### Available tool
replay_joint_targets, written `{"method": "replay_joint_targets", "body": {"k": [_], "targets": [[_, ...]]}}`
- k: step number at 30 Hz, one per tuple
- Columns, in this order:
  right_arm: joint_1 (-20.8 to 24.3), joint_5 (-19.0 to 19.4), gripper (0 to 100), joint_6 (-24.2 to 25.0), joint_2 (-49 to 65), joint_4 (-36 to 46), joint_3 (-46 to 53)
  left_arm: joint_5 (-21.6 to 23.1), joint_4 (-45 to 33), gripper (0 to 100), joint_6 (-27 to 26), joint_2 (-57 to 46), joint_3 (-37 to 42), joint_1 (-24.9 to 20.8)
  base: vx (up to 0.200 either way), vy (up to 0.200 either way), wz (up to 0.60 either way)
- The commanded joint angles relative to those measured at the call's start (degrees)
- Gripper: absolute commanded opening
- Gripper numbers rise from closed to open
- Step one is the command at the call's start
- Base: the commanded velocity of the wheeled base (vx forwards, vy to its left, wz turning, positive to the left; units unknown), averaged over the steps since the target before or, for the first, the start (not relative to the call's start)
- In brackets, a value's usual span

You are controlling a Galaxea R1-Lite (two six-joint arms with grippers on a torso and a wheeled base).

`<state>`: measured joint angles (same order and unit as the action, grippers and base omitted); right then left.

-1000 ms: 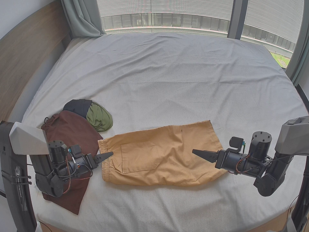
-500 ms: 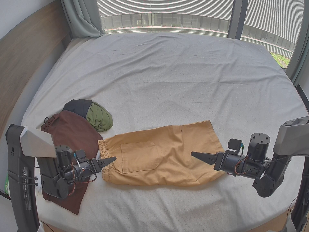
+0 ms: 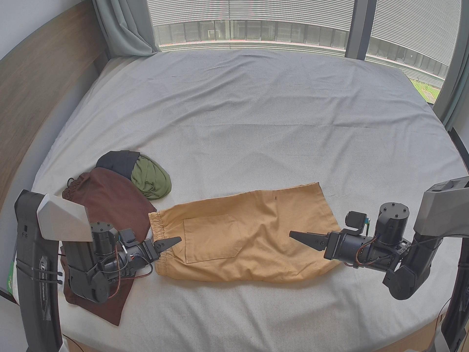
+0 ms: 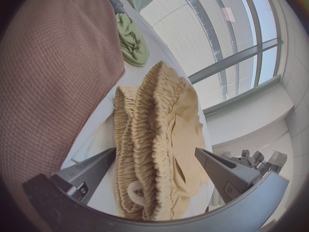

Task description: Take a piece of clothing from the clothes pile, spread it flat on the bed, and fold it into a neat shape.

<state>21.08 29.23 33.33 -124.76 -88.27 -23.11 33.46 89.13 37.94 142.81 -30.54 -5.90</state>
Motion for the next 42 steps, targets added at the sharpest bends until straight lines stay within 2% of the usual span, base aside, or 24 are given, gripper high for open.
{"method": "replay_joint_targets", "body": {"k": [1,8,19,20,39,42], "targets": [[0.02,0.03,100,-0.02,-0.22,0.03,0.0,-1.3,0.0,100,1.26,0.27,-0.66,-1.13,0.0,0.0,0.0],[0.19,0.03,100,-0.02,-0.31,0.03,0.09,-6.48,0.08,100,1.79,0.54,-1.37,-3.06,0.0,0.0,0.0],[0.19,-0.05,100,-0.02,-0.31,-0.06,0.0,-6.83,0.08,100,1.97,0.54,-1.28,-3.59,0.0,0.0,0.0],[0.19,-0.05,100,-0.02,-0.31,-0.06,0.0,-6.83,0.08,0,2.05,0.54,-1.28,-3.77,0.0,0.0,0.0],[-0.07,-0.23,100,-0.19,-0.75,0.03,0.0,-6.57,0.08,0,2.32,-0.69,0.57,-4.82,0.0,0.0,0.0],[-0.42,-0.32,100,-0.81,-3.47,-0.06,-0.44,-5.95,0.17,0,2.4,-2.45,1.27,-4.73,0.0,0.0,0.0]]}}
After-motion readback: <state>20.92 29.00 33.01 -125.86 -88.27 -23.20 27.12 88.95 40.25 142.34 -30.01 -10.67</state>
